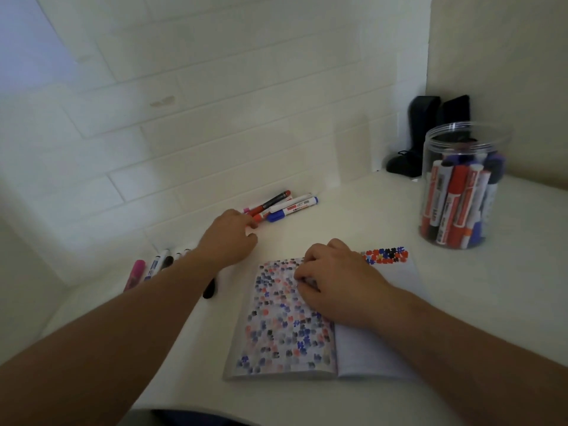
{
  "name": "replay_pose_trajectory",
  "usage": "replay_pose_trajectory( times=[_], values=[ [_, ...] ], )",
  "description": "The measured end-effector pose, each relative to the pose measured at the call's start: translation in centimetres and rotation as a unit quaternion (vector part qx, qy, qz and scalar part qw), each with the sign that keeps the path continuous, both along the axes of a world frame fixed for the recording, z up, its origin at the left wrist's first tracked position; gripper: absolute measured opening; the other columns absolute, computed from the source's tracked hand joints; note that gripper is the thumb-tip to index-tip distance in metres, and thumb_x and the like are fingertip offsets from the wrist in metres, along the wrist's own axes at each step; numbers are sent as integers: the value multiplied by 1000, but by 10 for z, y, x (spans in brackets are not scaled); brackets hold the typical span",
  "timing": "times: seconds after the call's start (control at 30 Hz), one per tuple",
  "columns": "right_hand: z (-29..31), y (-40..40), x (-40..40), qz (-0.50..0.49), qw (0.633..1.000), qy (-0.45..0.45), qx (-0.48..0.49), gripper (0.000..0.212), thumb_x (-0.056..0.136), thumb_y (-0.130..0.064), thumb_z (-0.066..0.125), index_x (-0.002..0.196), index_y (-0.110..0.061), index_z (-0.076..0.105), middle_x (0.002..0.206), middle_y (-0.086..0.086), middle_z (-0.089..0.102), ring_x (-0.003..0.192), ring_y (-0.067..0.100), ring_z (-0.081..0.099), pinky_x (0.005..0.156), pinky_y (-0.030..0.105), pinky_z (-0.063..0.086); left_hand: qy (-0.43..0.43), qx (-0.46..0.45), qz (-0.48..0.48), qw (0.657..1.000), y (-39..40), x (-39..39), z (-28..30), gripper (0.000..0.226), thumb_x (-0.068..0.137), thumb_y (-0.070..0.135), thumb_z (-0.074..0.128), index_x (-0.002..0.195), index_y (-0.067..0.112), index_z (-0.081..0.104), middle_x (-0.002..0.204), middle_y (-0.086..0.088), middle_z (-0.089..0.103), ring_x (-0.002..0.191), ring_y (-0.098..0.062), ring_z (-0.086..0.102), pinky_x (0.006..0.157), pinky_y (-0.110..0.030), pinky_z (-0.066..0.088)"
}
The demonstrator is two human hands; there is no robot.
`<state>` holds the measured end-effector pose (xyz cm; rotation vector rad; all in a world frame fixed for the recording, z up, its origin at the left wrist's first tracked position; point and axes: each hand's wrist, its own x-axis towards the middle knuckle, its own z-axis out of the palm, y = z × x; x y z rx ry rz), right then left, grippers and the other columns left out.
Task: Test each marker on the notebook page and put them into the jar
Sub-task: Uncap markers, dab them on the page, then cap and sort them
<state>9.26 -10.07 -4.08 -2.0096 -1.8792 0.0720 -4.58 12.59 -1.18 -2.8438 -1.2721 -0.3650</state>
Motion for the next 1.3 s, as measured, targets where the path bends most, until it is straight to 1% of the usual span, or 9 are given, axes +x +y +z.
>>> replay_pose_trajectory(
  times=[0.2, 0.4, 0.63, 0.8, 0.9, 1.0, 1.13, 1.23, 1.3],
  values=[
    [0, 0, 4, 21, 1000, -18, 8, 33, 104, -46, 44, 121, -34, 70, 120, -8, 57, 109, 16, 41, 90, 38, 46, -23, 5, -3, 1000, 24, 52, -13, 42, 92, 26, 54, 134, 26, 56, 122, -6, 54, 114, -30, 52, 93, -39, 45],
    [-1, -1, 3, 21, 999, -21, 19, 32, 104, -47, 44, 118, -33, 69, 123, -7, 55, 110, 17, 39, 85, 37, 39, 2, 146, -18, 989, 35, 92, -21, 43, 97, 33, 51, 138, 24, 56, 122, -12, 59, 111, -34, 52, 91, -45, 48],
    [-3, 0, 7, 29, 999, -25, 34, 32, 104, -46, 45, 118, -30, 70, 122, -5, 55, 109, 19, 40, 85, 38, 41, -32, 106, -13, 994, 48, 105, -29, 34, 94, 21, 64, 126, 10, 62, 118, -17, 56, 105, -38, 58, 89, -52, 51],
    [-6, 2, 10, 42, 998, -5, 52, 29, 101, -42, 50, 113, -28, 73, 111, -4, 59, 102, 16, 44, 87, 39, 48, -124, 50, 1, 991, 18, 113, -17, 25, 104, 25, 47, 121, 13, 61, 112, -16, 55, 93, -33, 58, 82, -47, 51],
    [4, 3, 17, -13, 986, 142, 90, 26, 100, -46, 57, 112, -29, 72, 101, -7, 65, 90, 10, 58, 84, 34, 55, -297, -132, -46, 945, -32, 119, 2, 25, 105, 24, 40, 109, 19, 64, 91, -5, 62, 70, -18, 56, 64, -34, 45],
    [19, 6, 33, -150, 887, 394, 189, 30, 91, -61, 65, 103, -35, 59, 91, -8, 66, 68, 6, 61, 61, 25, 54, -391, -279, -148, 864, -82, 105, 9, 17, 102, 18, 42, 101, 21, 58, 81, -1, 57, 68, -15, 48, 64, -38, 42],
    [22, 5, 54, -166, 770, 577, 216, 35, 91, -56, 70, 111, -32, 56, 68, -4, 60, 53, 12, 49, 47, 28, 40, -232, -212, -312, 897, -107, 80, -5, 25, 109, 39, 36, 115, 28, 58, 81, 6, 62, 69, -12, 57, 66, -41, 50],
    [15, 6, 52, -134, 800, 557, 175, 21, 96, -48, 66, 101, -28, 70, 61, -10, 62, 50, 6, 53, 47, 25, 39, -169, -154, -344, 911, -106, 72, -20, 43, 107, 45, 33, 146, 31, 45, 74, 16, 61, 67, -5, 60, 63, -21, 47],
    [12, 8, 49, -143, 803, 557, 156, 24, 102, -42, 61, 90, -24, 71, 56, -9, 58, 48, 4, 51, 46, 22, 38, -171, -149, -337, 914, -101, 72, -26, 46, 106, 47, 34, 149, 36, 41, 75, 17, 62, 66, -6, 60, 63, -23, 47]
  ],
)
